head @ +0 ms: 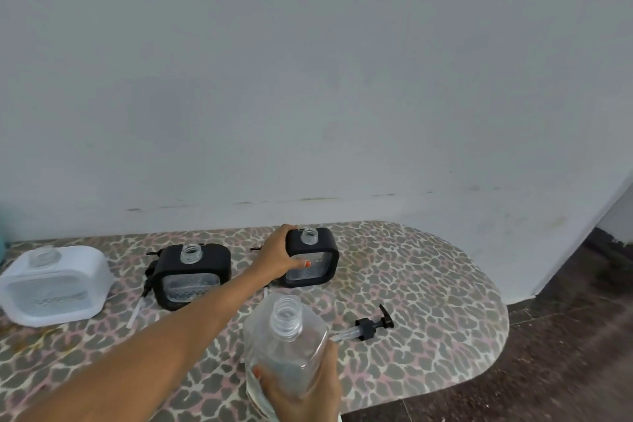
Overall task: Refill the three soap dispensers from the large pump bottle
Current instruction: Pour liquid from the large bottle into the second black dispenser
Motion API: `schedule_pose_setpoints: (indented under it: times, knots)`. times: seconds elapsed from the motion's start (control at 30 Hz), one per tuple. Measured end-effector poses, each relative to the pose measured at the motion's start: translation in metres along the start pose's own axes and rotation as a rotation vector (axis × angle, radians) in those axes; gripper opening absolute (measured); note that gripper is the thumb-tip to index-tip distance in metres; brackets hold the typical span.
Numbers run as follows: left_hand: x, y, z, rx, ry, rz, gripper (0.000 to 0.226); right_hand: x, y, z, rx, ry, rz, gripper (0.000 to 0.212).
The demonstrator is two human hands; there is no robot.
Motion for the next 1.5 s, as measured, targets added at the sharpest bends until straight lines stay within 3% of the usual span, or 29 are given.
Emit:
schedule_pose_setpoints:
  times: [0.3,0.6,0.77,0.9,1.07,1.27,1.43,1.5]
  knots:
    - [-0.015,-0.019,0.015,-0.018,-0.063,-0.076,0.058,-0.001,-0.007,-0.001,0.012,-0.007,-0.007,0.075]
    - [-0.062,-0.063,0.082,-0.115,-0.133,-0.122,0.055,0.002,-0.005,-0.003,-0.106,-0.023,0.069,0.070]
    - [-0.103,-0.070,0.132,-0.098,-0.163,-0.113,0.053,0.007,-0.025,-0.009,-0.151,0.208,-0.040,0.099]
    - [-0.144,-0.054,0.167,-0.105,-0.190,-0.077,0.052,0.002,-0.020,0.001,-0.167,0.154,-0.090,0.113]
    - [-0.191,-0.018,0.192,-0.102,-0.221,-0.001,0.055,-0.002,-0.014,0.002,-0.139,0.180,-0.091,0.080]
    - [-0.229,0.015,0.204,-0.118,-0.244,0.046,0.054,-0.003,-0.004,0.002,-0.169,0.223,-0.044,0.059]
    - [-0.245,0.025,0.207,-0.092,-0.214,0.061,0.054,-0.004,0.015,-0.005,-0.267,0.244,0.072,0.052]
    - [-0.249,0.024,0.208,-0.069,-0.200,0.043,0.053,-0.003,0.026,-0.011,-0.344,0.280,0.156,0.062]
Point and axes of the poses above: each hand's wrist, its own x-axis towards the middle knuckle, its own z-axis out of the back of the hand, y = z × x, the point moved 4 cm from there along x, towards the middle knuckle, and after that the axes turned 13 degrees about -x, right-handed, at the moved point
